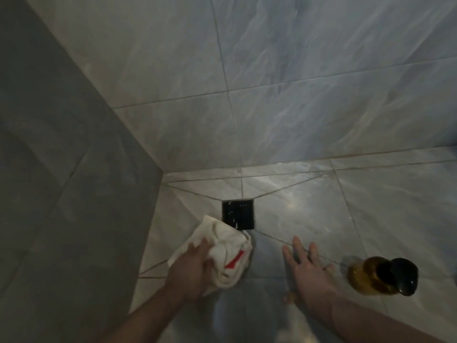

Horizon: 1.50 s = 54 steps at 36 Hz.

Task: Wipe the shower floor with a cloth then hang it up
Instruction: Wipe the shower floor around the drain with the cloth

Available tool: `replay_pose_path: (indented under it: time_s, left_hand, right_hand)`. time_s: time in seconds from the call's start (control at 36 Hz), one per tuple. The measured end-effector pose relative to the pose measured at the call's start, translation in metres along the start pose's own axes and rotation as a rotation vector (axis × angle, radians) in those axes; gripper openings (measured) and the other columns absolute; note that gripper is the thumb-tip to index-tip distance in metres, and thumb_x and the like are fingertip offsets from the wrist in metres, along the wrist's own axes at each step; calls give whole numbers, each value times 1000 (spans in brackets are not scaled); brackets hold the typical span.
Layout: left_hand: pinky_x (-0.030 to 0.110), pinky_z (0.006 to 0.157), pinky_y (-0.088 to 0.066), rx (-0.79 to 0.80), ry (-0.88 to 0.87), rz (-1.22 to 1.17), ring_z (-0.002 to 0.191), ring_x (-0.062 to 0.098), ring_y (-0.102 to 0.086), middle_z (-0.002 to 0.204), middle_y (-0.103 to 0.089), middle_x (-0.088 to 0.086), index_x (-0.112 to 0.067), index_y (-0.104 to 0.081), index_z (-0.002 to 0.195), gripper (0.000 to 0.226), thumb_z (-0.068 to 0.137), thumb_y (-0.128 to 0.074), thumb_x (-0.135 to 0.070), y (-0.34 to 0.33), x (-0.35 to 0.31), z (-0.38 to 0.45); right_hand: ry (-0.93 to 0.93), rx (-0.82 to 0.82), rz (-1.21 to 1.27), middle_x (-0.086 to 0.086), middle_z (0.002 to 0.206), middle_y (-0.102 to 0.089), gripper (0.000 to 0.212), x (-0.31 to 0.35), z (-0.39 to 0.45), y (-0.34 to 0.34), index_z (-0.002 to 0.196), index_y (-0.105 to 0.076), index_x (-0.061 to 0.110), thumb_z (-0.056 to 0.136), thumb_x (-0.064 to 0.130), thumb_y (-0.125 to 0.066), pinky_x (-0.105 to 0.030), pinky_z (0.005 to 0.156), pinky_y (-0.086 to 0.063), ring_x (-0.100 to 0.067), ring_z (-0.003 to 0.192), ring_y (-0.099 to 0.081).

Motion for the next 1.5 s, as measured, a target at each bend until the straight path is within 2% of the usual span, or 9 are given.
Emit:
replay_pose_path:
  time_s: [0.39,0.5,0.67,0.78,0.86,0.94,1.03,1.31,1.5]
  left_hand:
    - [22,105,-35,21,-137,-20,135,17,-44,150,-42,-2,-26,-33,148,58,94,-35,-45,-12,41,-67]
    - [16,76,-52,-20,-151,19,112,16,-65,135,-58,-3,-23,-44,136,58,84,-43,-48,-30,54,-113]
    - [20,108,-24,-69,-146,156,133,25,-39,151,-40,-2,-29,-16,153,59,99,-21,-53,-59,71,-114]
    - [26,112,-17,-59,-207,218,130,24,-39,147,-41,-3,-23,-35,145,58,91,-34,-46,-37,56,-91]
    - [30,104,-39,-30,-144,218,129,31,-50,150,-36,-4,-23,-39,143,60,88,-34,-46,-28,59,-57]
    - [42,118,-23,83,-29,110,145,38,-19,161,-5,1,-23,-18,153,74,87,-10,-55,-20,53,-5]
    - [42,119,-14,51,133,55,148,35,-5,163,3,0,-26,-7,154,60,100,-25,-46,-10,29,32]
    - [34,101,-37,23,41,119,136,24,-39,159,-25,2,-25,-24,151,59,98,-34,-49,-1,-8,-30]
    - [37,98,-41,134,63,54,123,30,-51,151,-38,6,-24,-32,146,59,91,-35,-46,-31,-59,-59]
  right_hand:
    - [34,-30,-1,1,159,33,113,-4,5,-7,157,8,29,81,51,-73,-64,111,-26,-42,148,16]
    - [36,-25,14,-1,158,34,112,-6,4,-6,157,8,28,82,49,-73,-65,111,-25,-43,147,18]
    - [17,-7,4,-3,158,35,110,-3,0,-3,157,11,25,85,46,-70,-66,113,-21,-43,147,20]
    - [15,-6,-5,-3,157,36,111,0,-2,-1,156,13,24,85,46,-70,-66,114,-17,-43,146,21]
    - [12,-5,3,-2,158,36,112,2,-2,-1,156,12,24,84,45,-71,-66,114,-18,-42,146,22]
    - [16,-16,9,-1,158,35,112,0,-2,-2,157,11,26,84,44,-73,-66,114,-19,-41,147,21]
    - [13,-30,14,-1,158,35,113,-1,0,-4,157,10,27,83,45,-73,-66,115,-18,-41,147,21]
    - [41,-78,10,0,160,30,116,-4,0,-6,157,9,30,79,50,-75,-65,115,-20,-40,148,18]
    - [138,-9,-57,-3,164,17,118,-19,-2,19,158,2,25,75,53,-77,-45,123,-15,-37,151,6]
Point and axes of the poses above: each hand's wrist, its own z-axis towards the middle knuckle, its own y-axis out of the back of the hand, x = y × z, the point moved 1 cm from there along z, towards the middle knuckle
